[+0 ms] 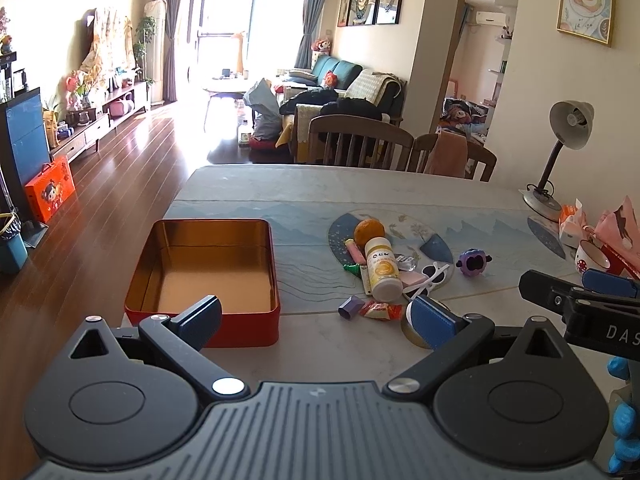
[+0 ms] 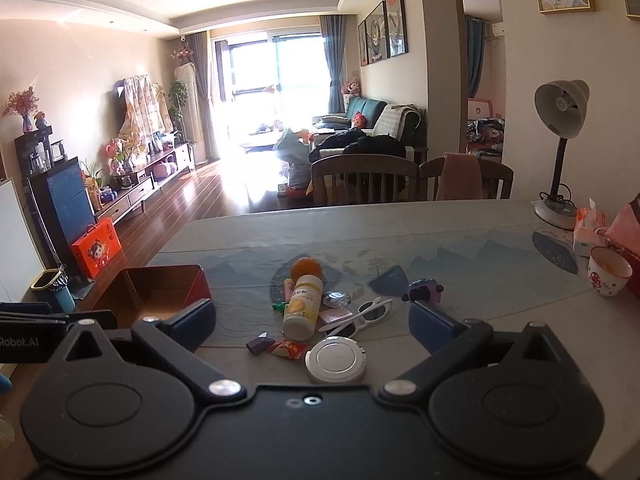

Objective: Organize rigid objects
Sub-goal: 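Move the left gripper toward the white DHA bottle, then close the left gripper on the white bottle while the right gripper grasps the purple spiky toy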

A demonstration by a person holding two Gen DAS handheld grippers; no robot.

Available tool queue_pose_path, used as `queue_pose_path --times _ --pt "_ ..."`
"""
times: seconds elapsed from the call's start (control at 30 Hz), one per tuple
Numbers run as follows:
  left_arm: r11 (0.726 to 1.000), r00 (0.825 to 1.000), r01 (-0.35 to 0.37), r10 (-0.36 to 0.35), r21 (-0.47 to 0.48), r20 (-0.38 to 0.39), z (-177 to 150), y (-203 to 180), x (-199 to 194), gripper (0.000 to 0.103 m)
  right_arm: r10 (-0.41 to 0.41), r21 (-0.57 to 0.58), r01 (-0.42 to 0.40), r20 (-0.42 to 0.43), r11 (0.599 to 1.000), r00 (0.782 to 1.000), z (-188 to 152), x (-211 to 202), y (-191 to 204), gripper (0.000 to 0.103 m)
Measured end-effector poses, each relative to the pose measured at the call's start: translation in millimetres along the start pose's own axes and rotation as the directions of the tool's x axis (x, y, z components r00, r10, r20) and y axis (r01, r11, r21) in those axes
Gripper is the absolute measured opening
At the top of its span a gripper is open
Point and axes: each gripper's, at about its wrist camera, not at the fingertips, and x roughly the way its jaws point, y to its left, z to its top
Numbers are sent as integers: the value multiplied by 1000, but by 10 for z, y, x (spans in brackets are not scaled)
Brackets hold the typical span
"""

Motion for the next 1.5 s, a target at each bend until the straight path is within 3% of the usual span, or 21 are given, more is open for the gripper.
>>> queue_pose_path --times 0.73,0.93,1.33,1.5 --pt "1000 998 -18 17 -7 -57 214 -303 517 102 49 10 -49 -55 999 997 148 461 -410 101" --pt "998 996 -67 68 11 -65 314 -440 812 102 47 11 -46 -71 999 996 250 737 -663 101" --pt "999 988 -41 43 21 -147 494 -722 1615 102 -19 -43 12 -151 999 988 292 1427 -1307 96" --pt "996 982 -55 66 65 -178 499 -882 1941 102 -24 -82 7 -206 997 978 280 1695 -1468 94"
